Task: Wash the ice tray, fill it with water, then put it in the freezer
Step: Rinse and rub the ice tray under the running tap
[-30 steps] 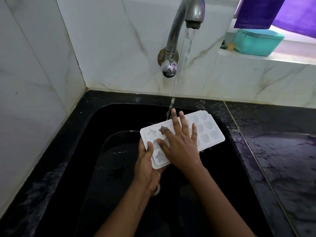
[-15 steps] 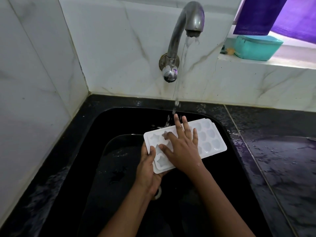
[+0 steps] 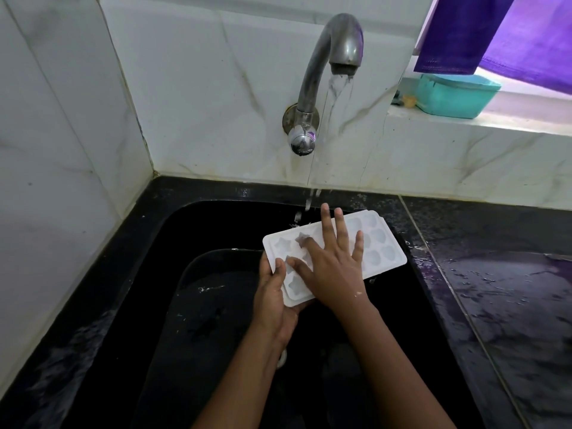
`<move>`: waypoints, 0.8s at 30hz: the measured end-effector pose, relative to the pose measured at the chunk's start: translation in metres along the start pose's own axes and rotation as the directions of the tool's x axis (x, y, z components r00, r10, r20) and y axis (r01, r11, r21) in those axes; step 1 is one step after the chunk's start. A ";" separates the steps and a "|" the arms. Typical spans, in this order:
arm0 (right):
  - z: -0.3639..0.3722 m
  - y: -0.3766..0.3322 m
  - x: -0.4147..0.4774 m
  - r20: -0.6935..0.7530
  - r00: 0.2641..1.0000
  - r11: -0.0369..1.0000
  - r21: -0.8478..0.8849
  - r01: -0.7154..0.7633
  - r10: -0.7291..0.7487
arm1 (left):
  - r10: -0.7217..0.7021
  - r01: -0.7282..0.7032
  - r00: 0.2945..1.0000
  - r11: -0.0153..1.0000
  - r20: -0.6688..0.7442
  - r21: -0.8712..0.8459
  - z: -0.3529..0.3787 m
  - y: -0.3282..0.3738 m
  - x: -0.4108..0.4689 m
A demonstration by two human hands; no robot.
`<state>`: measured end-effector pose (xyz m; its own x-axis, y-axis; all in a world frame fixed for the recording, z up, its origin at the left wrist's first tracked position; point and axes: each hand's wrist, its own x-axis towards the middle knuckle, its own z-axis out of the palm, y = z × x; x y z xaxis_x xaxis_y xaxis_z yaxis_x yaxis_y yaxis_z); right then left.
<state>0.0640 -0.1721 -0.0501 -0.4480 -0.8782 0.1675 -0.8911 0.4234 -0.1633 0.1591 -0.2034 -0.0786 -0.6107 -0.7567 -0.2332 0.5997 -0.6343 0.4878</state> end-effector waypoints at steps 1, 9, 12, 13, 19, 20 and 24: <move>0.000 -0.001 0.000 0.024 1.000 1.000 0.010 0.012 -0.012 | 0.009 -0.009 1.000 1.000 0.003 -0.001 0.000 0.001 0.001; -0.011 0.003 0.002 0.025 1.000 1.000 0.018 -0.008 0.008 | 0.000 -0.002 0.999 0.999 0.034 0.054 0.000 0.002 -0.002; -0.009 0.000 0.002 0.031 0.998 0.996 0.074 0.049 -0.051 | 0.013 -0.016 0.999 0.999 0.051 0.046 0.000 0.004 -0.002; -0.009 0.000 0.003 0.016 0.997 0.995 0.063 0.071 -0.072 | 0.020 -0.022 0.998 0.998 0.053 0.051 -0.001 0.005 -0.002; -0.010 0.003 -0.001 -0.064 0.998 1.000 -0.004 0.022 -0.022 | -0.003 -0.001 0.999 0.995 0.037 0.097 -0.003 0.003 -0.003; -0.011 0.002 -0.001 -0.050 0.998 0.999 -0.020 0.035 -0.036 | 0.000 -0.003 0.999 0.996 0.036 0.084 -0.003 0.002 -0.003; -0.011 0.000 0.000 -0.013 0.997 0.997 -0.005 0.081 -0.081 | 0.032 -0.035 0.999 0.996 0.038 0.077 -0.005 0.004 -0.004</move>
<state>0.0631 -0.1699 -0.0397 -0.3756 -0.9066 0.1923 -0.9247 0.3525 -0.1441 0.1665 -0.2036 -0.0794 -0.6103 -0.7701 -0.1858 0.5788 -0.5936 0.5592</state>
